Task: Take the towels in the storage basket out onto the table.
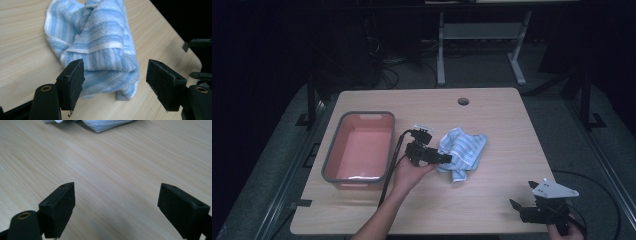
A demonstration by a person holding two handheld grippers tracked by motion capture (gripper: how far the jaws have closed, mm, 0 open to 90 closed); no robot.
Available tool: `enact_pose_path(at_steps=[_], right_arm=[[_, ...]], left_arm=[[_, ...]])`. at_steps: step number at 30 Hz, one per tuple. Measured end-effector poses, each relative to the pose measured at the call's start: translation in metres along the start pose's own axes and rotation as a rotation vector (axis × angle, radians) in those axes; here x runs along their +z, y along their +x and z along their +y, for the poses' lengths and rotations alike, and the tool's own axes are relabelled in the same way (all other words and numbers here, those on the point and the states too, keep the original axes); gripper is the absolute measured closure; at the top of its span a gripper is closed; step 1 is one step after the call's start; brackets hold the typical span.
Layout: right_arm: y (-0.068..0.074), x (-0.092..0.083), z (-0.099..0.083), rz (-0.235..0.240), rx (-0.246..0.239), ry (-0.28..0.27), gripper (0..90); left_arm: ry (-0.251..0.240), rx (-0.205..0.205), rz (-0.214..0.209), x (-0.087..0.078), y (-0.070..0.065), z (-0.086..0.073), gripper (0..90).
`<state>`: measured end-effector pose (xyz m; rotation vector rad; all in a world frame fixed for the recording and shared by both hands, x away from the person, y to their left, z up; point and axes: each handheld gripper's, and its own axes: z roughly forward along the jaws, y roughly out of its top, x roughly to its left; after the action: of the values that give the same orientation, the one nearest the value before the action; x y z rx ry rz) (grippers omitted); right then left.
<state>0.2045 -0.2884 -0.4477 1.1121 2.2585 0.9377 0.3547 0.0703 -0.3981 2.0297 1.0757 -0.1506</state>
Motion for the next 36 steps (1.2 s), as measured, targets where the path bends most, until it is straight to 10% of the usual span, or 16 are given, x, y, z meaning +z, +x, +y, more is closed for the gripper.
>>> enact_pose_path(at_steps=[36], right_arm=[[0.001,0.003,0.001,-0.002,0.002,0.003,13.8]], left_arm=[[0.016,0.075,-0.004,-0.022,-0.007,-0.049,28.9]])
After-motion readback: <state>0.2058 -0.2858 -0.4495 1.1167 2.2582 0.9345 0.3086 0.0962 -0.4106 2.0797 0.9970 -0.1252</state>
